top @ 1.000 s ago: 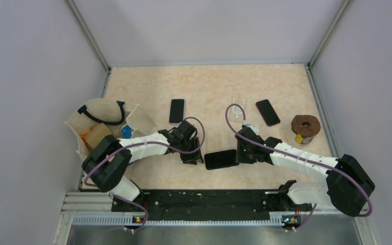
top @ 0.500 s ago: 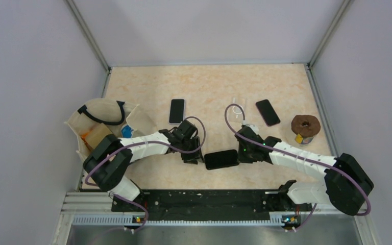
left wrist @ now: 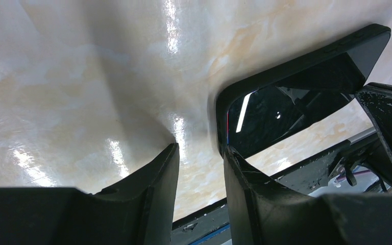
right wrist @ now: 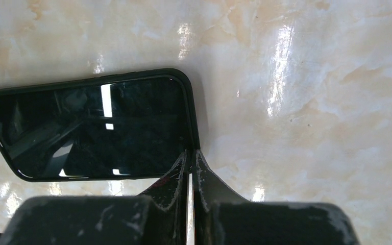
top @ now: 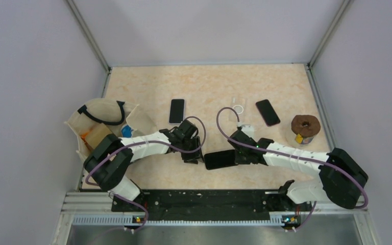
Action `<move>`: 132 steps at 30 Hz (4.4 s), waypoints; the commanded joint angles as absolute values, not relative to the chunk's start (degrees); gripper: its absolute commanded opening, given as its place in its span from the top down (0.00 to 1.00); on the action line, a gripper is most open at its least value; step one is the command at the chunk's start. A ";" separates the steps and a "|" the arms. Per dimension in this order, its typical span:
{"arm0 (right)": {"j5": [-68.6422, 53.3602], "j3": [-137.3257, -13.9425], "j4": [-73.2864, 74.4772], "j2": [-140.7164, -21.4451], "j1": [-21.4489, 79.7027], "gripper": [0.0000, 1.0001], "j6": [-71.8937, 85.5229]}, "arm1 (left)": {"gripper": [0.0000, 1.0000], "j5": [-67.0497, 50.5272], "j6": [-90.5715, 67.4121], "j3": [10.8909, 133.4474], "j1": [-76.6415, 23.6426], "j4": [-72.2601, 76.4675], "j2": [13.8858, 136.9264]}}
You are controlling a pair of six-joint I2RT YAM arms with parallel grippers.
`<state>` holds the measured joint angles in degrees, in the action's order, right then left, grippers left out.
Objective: Put the phone into the phone case
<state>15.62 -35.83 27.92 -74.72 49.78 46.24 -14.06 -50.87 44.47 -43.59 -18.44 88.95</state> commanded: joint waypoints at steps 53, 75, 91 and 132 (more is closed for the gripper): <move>0.78 -33.64 22.43 -79.78 35.86 0.69 36.67 | 0.57 -13.00 -48.20 49.34 -43.86 -20.13 92.20; 9.36 -30.99 20.46 -87.67 44.38 0.75 41.81 | 0.57 -12.39 -47.81 49.14 -43.90 -20.24 91.74; 10.40 -35.35 17.19 -94.81 51.07 0.86 46.84 | 0.57 -11.32 -47.76 48.66 -43.92 -20.77 91.05; 5.50 -27.40 28.56 -59.10 52.59 0.82 60.43 | 0.42 -14.41 -24.97 78.00 -44.65 -30.76 107.56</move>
<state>5.80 -27.33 30.70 -57.01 51.29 58.17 -12.78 -26.89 75.40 -44.42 -29.45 105.86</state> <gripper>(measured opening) 0.195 0.596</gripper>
